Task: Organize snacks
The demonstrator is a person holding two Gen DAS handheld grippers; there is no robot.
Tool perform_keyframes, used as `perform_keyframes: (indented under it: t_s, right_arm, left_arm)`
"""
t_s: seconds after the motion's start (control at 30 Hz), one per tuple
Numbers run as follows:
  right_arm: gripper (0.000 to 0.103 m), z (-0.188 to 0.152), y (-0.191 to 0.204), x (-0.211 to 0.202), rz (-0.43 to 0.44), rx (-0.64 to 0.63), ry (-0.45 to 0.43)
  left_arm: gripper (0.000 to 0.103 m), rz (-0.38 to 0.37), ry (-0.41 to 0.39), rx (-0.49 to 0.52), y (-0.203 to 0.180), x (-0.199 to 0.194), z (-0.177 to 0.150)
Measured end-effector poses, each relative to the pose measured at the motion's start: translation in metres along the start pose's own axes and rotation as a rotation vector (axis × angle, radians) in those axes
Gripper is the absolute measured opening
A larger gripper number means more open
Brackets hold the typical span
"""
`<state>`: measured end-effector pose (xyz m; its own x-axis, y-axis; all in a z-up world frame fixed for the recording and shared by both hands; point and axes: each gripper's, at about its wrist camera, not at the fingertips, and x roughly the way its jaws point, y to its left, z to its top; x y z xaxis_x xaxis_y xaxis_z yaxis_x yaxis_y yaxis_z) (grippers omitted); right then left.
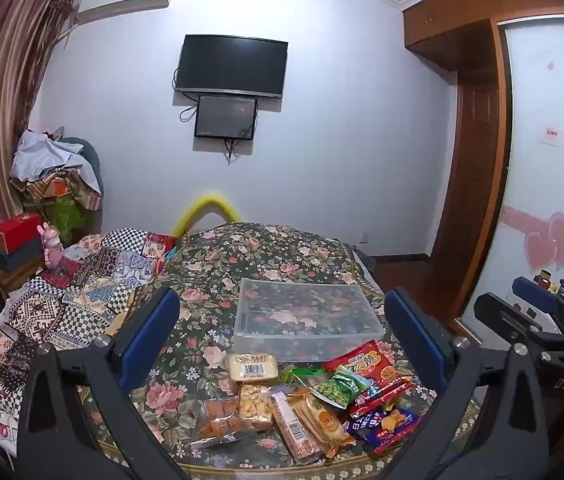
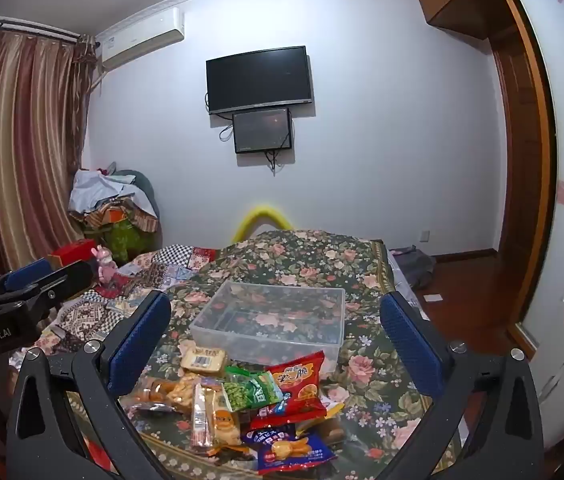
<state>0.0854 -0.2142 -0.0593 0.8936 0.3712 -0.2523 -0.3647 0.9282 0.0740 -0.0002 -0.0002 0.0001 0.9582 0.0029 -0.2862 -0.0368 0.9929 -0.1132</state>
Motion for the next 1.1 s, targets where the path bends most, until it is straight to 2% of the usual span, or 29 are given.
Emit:
perform_keyframes:
  t_s: [0.17,0.33,0.47,1.1]
  right_arm:
    - [0.103,-0.001,0.001,0.001,-0.004,-0.008,-0.004]
    - [0.103,0.001,0.000,-0.002,-0.003,-0.006,-0.005]
    - [0.103,0.004,-0.001,-0.002,-0.004,-0.006,-0.009]
    - [0.103,0.004,0.002,-0.004,-0.001,-0.010,-0.022]
  left_arm:
    - [0.103,0.002,-0.004,-0.001,0.001,0.001,0.000]
    - [0.103,0.002,0.000,0.010,-0.004,0.001,0.013]
    - [0.103,-0.006,-0.008,0.024,-0.004,-0.001,0.003]
    - [0.103,-0.008,-0.012,0.032,-0.007,-0.002,0.003]
